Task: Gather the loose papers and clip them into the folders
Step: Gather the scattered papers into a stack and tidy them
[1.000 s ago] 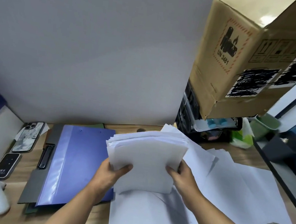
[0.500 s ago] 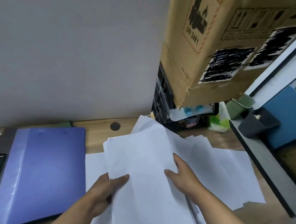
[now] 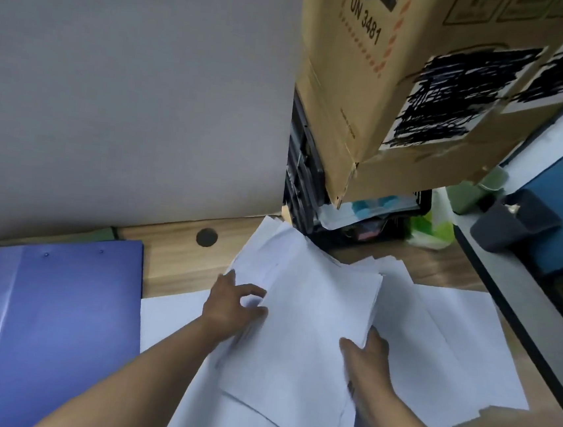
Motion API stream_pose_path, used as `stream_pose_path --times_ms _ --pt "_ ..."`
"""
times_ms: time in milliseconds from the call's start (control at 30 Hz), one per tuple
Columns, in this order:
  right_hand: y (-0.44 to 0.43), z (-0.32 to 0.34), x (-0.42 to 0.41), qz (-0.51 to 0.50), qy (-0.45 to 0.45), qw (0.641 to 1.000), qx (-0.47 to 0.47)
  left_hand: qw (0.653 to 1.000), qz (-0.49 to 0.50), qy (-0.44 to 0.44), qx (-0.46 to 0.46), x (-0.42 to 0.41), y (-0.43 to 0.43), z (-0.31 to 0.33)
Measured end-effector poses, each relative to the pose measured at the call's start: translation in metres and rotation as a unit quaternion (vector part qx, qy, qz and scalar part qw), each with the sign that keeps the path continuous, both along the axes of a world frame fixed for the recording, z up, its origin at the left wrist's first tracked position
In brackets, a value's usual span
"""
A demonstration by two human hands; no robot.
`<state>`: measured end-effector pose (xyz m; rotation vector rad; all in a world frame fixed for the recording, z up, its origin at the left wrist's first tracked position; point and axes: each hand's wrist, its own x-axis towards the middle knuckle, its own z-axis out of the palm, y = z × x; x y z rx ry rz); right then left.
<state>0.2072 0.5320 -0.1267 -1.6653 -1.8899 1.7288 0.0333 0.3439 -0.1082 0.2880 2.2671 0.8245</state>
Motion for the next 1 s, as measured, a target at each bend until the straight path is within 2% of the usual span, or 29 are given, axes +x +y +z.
stream_pose_path --times_ms 33,100,200,333,467,633,767,833,867,933,967,1000 --pt "-0.002 -0.003 -0.005 -0.007 -0.001 0.999 0.038 1.0 0.016 0.01 -0.015 -0.007 0.005 -0.006" --pt "-0.008 0.0 -0.015 -0.014 0.012 0.999 0.051 0.997 0.069 0.006 -0.025 -0.016 0.014 -0.01" --pt "-0.015 0.009 -0.026 -0.004 -0.003 1.0 -0.002 0.994 0.094 0.032 -0.054 -0.024 0.019 -0.014" --pt "-0.02 0.004 -0.026 -0.015 0.034 0.997 -0.065 0.982 0.186 -0.039 0.006 -0.027 0.009 -0.014" --pt "-0.023 0.006 -0.026 -0.037 0.014 0.99 -0.136 0.99 0.11 -0.048 -0.075 -0.023 -0.01 -0.01" --pt "-0.023 0.001 -0.026 0.034 -0.002 0.977 -0.21 0.991 0.102 -0.088 -0.005 -0.003 -0.032 0.0" --pt "-0.038 0.031 -0.02 0.073 0.018 0.982 -0.176 0.977 0.167 -0.121 0.059 0.024 -0.059 0.006" --pt "-0.044 0.037 -0.018 0.111 0.031 0.979 -0.166 0.971 0.199 -0.12 0.061 0.042 -0.078 0.004" --pt "-0.05 0.04 -0.019 0.14 0.023 0.978 -0.152 0.978 0.19 -0.086 0.012 0.052 -0.089 0.001" --pt "-0.065 0.041 -0.023 0.208 -0.025 0.975 -0.078 0.981 0.124 0.024 -0.147 0.07 -0.106 -0.011" --pt "-0.074 0.037 -0.025 0.245 -0.054 0.967 -0.038 0.974 0.102 0.057 -0.195 0.079 -0.114 -0.014" --pt "-0.081 0.034 -0.027 0.271 -0.084 0.959 -0.009 0.973 0.096 0.063 -0.201 0.087 -0.116 -0.018"
